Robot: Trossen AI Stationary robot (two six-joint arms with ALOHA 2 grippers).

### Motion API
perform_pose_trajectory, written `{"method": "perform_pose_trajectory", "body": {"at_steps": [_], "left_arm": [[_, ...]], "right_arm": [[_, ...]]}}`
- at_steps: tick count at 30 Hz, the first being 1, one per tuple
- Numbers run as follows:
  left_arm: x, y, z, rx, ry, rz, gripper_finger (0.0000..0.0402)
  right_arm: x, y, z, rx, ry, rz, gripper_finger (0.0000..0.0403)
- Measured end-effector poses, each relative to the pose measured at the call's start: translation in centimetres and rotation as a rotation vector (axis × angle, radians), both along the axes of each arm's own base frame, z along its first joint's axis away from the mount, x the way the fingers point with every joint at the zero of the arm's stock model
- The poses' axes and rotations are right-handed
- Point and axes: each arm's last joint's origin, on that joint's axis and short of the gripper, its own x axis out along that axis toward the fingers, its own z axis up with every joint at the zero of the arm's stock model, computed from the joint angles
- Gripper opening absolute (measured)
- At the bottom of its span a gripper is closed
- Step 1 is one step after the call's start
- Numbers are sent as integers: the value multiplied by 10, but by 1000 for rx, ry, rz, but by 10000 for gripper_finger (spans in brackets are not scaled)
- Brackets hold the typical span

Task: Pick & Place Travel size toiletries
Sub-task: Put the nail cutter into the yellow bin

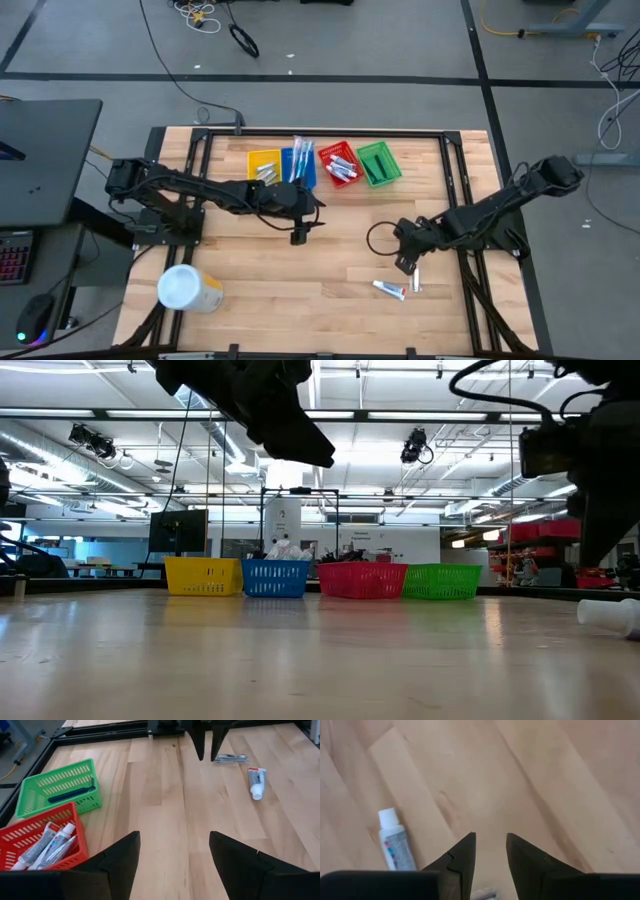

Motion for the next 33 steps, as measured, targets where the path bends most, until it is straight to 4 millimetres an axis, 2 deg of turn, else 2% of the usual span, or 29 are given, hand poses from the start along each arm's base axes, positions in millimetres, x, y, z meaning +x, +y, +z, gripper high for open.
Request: {"method": "perform_pose_trajectory", "body": {"at_steps": [10, 21, 27, 33], "left_arm": [[0, -8, 0, 0, 0, -23, 249], [-1, -11, 0, -1, -1, -27, 249], [-1, -11, 0, -20, -3, -13, 249], [0, -11, 0, -20, -4, -13, 249]], "right_arm": [[-3, 16, 2, 39, -40, 41, 118], [-2, 47, 10, 72, -220, 288, 118], [-1, 59, 3, 56, -226, 328, 118], [1, 63, -9, 51, -165, 369, 118]]}}
